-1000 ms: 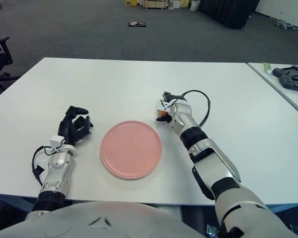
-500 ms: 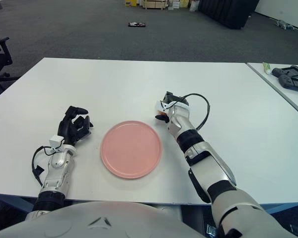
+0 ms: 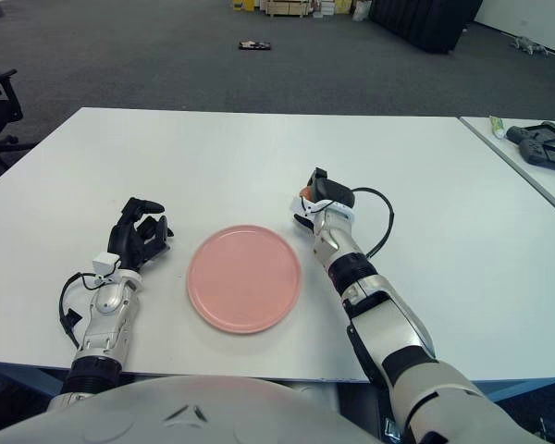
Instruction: Put the apple into the plate.
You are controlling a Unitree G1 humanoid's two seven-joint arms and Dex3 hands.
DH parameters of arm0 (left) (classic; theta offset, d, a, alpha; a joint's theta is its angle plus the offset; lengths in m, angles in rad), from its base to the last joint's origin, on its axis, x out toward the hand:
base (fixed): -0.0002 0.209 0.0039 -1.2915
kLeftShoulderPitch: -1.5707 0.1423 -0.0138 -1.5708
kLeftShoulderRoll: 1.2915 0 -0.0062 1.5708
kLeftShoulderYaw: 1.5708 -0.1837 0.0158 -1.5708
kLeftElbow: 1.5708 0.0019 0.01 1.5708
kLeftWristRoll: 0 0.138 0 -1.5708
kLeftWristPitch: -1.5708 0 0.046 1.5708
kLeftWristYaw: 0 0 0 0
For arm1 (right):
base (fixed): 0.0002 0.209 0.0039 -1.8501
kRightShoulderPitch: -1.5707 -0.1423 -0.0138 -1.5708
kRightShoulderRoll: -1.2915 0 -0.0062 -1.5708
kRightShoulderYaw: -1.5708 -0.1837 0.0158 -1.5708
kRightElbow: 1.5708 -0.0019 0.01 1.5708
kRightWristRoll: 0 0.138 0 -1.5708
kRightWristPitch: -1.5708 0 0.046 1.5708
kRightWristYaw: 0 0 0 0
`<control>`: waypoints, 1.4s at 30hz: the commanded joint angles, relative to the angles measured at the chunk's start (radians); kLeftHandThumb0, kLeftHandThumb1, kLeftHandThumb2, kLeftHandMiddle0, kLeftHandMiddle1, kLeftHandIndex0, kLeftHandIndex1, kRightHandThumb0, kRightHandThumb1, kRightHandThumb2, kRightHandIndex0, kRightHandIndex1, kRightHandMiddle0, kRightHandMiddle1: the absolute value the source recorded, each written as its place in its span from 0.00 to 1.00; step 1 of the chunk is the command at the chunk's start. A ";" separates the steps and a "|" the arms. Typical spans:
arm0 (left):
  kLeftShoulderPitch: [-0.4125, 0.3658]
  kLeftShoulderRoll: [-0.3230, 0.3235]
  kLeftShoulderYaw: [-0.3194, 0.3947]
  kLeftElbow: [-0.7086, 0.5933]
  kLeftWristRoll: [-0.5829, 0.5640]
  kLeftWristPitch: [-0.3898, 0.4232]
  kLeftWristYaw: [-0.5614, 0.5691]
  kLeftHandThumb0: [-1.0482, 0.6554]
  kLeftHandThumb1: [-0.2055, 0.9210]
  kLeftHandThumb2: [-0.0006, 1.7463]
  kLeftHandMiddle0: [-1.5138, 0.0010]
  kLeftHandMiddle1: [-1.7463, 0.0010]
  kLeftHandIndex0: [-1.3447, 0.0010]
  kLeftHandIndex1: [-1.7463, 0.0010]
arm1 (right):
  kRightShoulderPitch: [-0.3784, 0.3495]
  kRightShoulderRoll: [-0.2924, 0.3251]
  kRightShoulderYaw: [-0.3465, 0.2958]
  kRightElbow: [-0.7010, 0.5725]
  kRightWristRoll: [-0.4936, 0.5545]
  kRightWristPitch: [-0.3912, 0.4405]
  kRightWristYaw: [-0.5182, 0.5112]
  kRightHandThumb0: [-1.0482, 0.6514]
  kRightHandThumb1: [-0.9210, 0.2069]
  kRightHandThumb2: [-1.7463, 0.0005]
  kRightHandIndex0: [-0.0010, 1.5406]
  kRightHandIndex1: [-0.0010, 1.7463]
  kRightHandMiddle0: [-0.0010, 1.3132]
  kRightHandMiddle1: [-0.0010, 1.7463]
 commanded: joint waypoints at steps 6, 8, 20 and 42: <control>-0.006 0.002 0.003 -0.004 -0.002 0.004 0.005 0.38 0.71 0.56 0.60 0.00 0.70 0.00 | 0.065 0.030 -0.121 0.045 0.132 -0.151 -0.137 0.62 0.78 0.08 0.56 0.94 0.45 1.00; -0.005 0.002 0.004 -0.004 0.000 0.004 0.007 0.38 0.71 0.56 0.60 0.00 0.70 0.00 | 0.074 0.032 -0.141 0.049 0.158 -0.209 -0.157 0.62 0.78 0.08 0.56 0.94 0.45 1.00; -0.002 0.001 0.006 -0.007 -0.007 0.007 0.002 0.38 0.71 0.56 0.59 0.00 0.70 0.00 | 0.124 0.064 -0.308 0.059 0.399 -0.530 -0.119 0.62 0.77 0.10 0.56 0.90 0.44 1.00; -0.004 0.006 0.007 0.000 0.015 0.006 0.015 0.38 0.72 0.55 0.59 0.00 0.71 0.00 | 0.241 0.113 -0.381 -0.199 0.510 -0.662 -0.026 0.62 0.79 0.08 0.56 0.94 0.46 1.00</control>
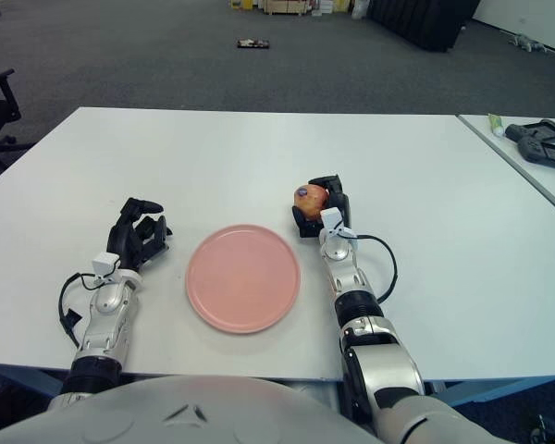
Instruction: Put the apple into the plate.
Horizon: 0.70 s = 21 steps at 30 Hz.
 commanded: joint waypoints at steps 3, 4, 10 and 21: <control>-0.007 0.006 0.000 0.006 -0.002 0.002 0.000 0.38 0.72 0.55 0.59 0.00 0.71 0.00 | 0.034 0.017 0.002 -0.161 0.015 -0.033 0.032 0.62 0.80 0.07 0.57 0.93 0.46 1.00; -0.008 0.006 0.001 0.006 -0.004 0.001 -0.002 0.38 0.72 0.55 0.59 0.00 0.71 0.00 | 0.044 0.020 0.004 -0.185 0.014 -0.032 0.039 0.62 0.81 0.07 0.57 0.93 0.47 1.00; -0.010 0.006 0.000 0.011 -0.013 -0.010 -0.013 0.38 0.72 0.55 0.58 0.00 0.71 0.00 | 0.114 0.030 0.031 -0.351 0.002 -0.012 0.091 0.62 0.83 0.05 0.58 0.93 0.48 1.00; -0.012 0.002 0.002 0.012 -0.018 -0.004 -0.014 0.38 0.72 0.55 0.59 0.00 0.71 0.00 | 0.265 0.039 0.115 -0.694 -0.002 0.071 0.217 0.62 0.85 0.04 0.59 0.93 0.50 1.00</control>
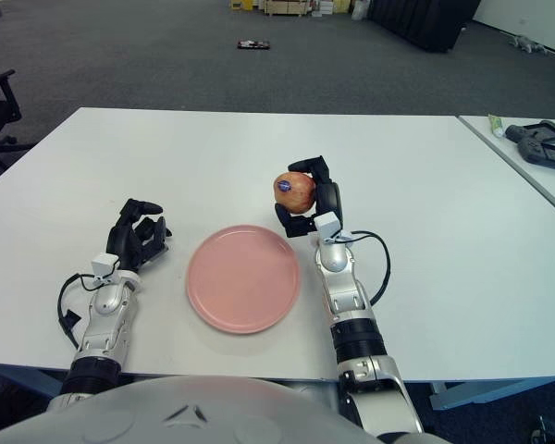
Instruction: Put the apple into the plate.
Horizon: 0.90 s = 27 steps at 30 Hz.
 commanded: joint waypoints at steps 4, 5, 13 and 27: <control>-0.015 0.001 -0.001 0.011 -0.005 -0.008 -0.001 0.38 0.73 0.55 0.59 0.00 0.71 0.00 | 0.075 0.000 0.064 -0.198 -0.004 0.038 0.080 0.62 0.85 0.04 0.60 0.92 0.50 1.00; -0.015 0.001 -0.001 0.012 -0.004 -0.009 0.000 0.38 0.73 0.55 0.58 0.00 0.71 0.00 | 0.083 -0.001 0.070 -0.214 -0.007 0.042 0.088 0.62 0.85 0.04 0.60 0.92 0.50 1.00; -0.014 0.000 -0.006 0.010 0.010 -0.016 0.007 0.38 0.71 0.56 0.54 0.00 0.70 0.00 | 0.125 -0.064 0.147 -0.338 -0.088 0.063 0.187 0.62 0.84 0.05 0.60 0.91 0.49 1.00; -0.008 -0.005 -0.007 0.000 0.014 -0.005 0.017 0.38 0.70 0.56 0.54 0.00 0.70 0.00 | 0.129 -0.204 0.255 -0.370 -0.069 0.026 0.445 0.62 0.81 0.06 0.58 0.93 0.47 1.00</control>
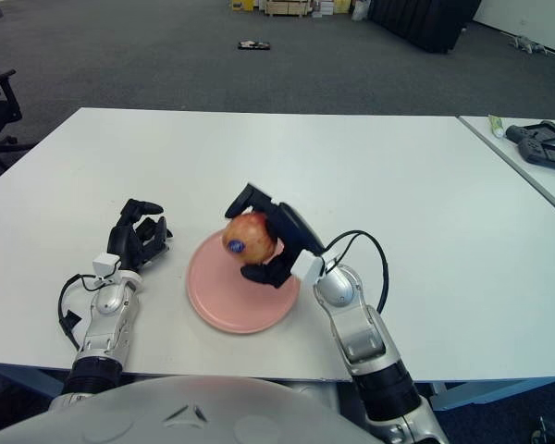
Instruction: Put the apple into the plate.
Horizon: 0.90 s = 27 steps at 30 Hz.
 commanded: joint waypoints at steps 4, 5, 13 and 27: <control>-0.008 0.004 -0.006 0.006 0.007 -0.020 0.001 0.38 0.70 0.56 0.52 0.00 0.70 0.00 | -0.018 -0.021 0.062 -0.003 -0.015 0.002 0.068 0.62 0.81 0.07 0.58 0.93 0.47 1.00; -0.008 0.004 -0.006 0.007 0.009 -0.021 0.003 0.38 0.70 0.56 0.52 0.00 0.70 0.00 | -0.021 -0.029 0.069 -0.006 -0.033 0.008 0.074 0.62 0.81 0.07 0.58 0.93 0.47 1.00; -0.009 0.000 -0.007 0.012 -0.009 -0.024 -0.006 0.38 0.71 0.56 0.53 0.00 0.70 0.00 | -0.040 -0.038 0.116 0.014 -0.190 0.013 0.058 0.62 0.80 0.07 0.57 0.94 0.46 1.00; -0.006 -0.003 -0.006 0.011 -0.014 -0.022 0.000 0.38 0.72 0.55 0.57 0.00 0.71 0.00 | -0.063 -0.034 0.169 0.081 -0.481 0.031 -0.052 0.62 0.76 0.09 0.54 0.95 0.43 1.00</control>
